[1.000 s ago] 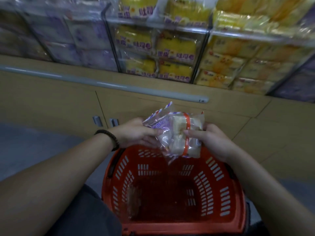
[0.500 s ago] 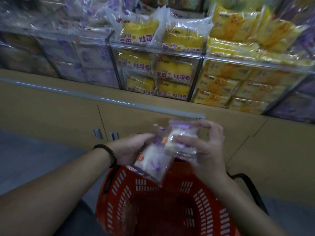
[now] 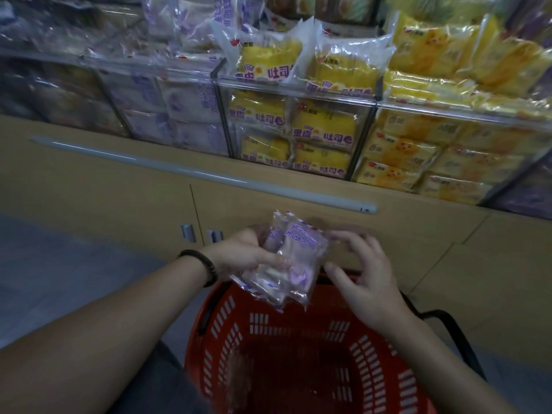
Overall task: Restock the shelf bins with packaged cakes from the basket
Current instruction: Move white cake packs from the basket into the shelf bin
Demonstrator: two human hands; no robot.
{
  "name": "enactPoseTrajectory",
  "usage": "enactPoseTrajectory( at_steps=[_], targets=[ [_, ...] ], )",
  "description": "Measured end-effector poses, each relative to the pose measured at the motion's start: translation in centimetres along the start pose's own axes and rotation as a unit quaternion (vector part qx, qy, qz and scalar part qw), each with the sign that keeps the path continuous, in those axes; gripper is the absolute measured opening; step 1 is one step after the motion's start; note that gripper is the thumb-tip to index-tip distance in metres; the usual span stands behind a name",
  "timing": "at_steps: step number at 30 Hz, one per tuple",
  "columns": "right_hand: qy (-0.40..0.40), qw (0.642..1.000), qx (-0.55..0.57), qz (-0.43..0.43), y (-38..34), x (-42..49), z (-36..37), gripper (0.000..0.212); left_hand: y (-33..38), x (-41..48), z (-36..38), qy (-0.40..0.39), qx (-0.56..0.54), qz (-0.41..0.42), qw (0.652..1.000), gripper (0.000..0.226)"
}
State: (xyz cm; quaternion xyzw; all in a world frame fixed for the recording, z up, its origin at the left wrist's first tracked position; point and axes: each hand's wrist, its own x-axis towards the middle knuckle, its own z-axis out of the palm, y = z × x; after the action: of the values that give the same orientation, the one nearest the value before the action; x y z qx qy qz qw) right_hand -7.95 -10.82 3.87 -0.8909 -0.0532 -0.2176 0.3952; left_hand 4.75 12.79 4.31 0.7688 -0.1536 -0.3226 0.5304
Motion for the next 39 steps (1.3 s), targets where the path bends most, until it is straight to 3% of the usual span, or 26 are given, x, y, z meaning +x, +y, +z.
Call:
enactPoseTrajectory(
  at_steps=[2,4,6,10,13,15,16,18,20,23,26,28,30,32,34,36,39],
  targets=[
    [0.014,0.998,-0.020,0.063,-0.3,0.6,0.0,0.065,0.8,-0.6,-0.1,-0.026,0.013,0.016,0.999,0.057],
    [-0.043,0.993,0.021,0.107,-0.9,1.1,-0.3,0.090,1.7,-1.1,-0.1,-0.036,0.085,0.051,0.994,0.069],
    [-0.097,0.989,0.023,0.108,-2.1,1.5,-0.3,0.102,2.7,-1.9,-0.4,-0.057,0.126,0.077,0.987,0.074],
    [-0.128,0.986,-0.003,0.110,-5.4,2.0,-0.7,0.116,4.5,-4.4,-1.8,-0.097,0.160,0.107,0.977,0.087],
    [-0.190,0.977,0.006,0.096,-9.5,3.0,-1.8,0.128,7.1,-7.2,-3.7,-0.146,0.214,0.118,0.959,0.081],
    [-0.213,0.974,-0.019,0.069,-12.6,4.0,-2.4,0.123,9.8,-9.1,-5.2,-0.152,0.258,0.128,0.946,0.074],
    [-0.206,0.977,-0.021,0.056,-14.2,4.7,-2.6,0.110,11.4,-10.0,-6.0,-0.140,0.282,0.129,0.940,0.070],
    [-0.189,0.981,0.005,0.032,-17.0,6.2,-3.1,0.067,14.9,-12.0,-7.6,-0.116,0.321,0.116,0.933,0.061],
    [-0.176,0.984,0.017,0.019,-19.8,8.2,-3.8,0.040,18.4,-13.8,-9.2,-0.091,0.342,0.100,0.930,0.049],
    [-0.151,0.988,0.043,0.004,-22.7,11.8,-4.8,0.035,22.6,-16.3,-11.5,0.022,0.453,0.145,0.879,0.047],
    [-0.101,0.993,0.057,-0.014,-25.1,15.5,-4.9,0.038,24.3,-17.5,-14.5,0.203,0.522,0.192,0.806,0.080],
    [-0.072,0.992,0.106,-0.010,-26.6,18.0,-4.8,0.027,24.4,-17.6,-17.0,0.301,0.452,0.235,0.806,0.096],
    [-0.050,0.989,0.140,0.007,-27.6,21.0,-4.4,0.024,24.3,-16.9,-19.7,0.371,0.292,0.241,0.848,0.094],
    [-0.048,0.985,0.162,0.024,-28.2,24.0,-3.6,0.034,24.3,-15.9,-22.4,0.341,0.113,0.204,0.911,0.079],
    [-0.048,0.984,0.167,0.040,-28.8,26.7,-2.5,0.052,24.3,-14.7,-24.5,0.257,-0.050,0.192,0.946,0.053],
    [-0.051,0.985,0.162,0.042,-29.1,29.3,-1.4,0.059,24.4,-13.1,-26.8,0.245,-0.101,0.212,0.941,0.039],
    [-0.060,0.986,0.150,0.052,-29.2,32.6,-0.2,0.058,24.8,-11.0,-30.2,0.267,-0.084,0.224,0.934,0.034]
  ],
)
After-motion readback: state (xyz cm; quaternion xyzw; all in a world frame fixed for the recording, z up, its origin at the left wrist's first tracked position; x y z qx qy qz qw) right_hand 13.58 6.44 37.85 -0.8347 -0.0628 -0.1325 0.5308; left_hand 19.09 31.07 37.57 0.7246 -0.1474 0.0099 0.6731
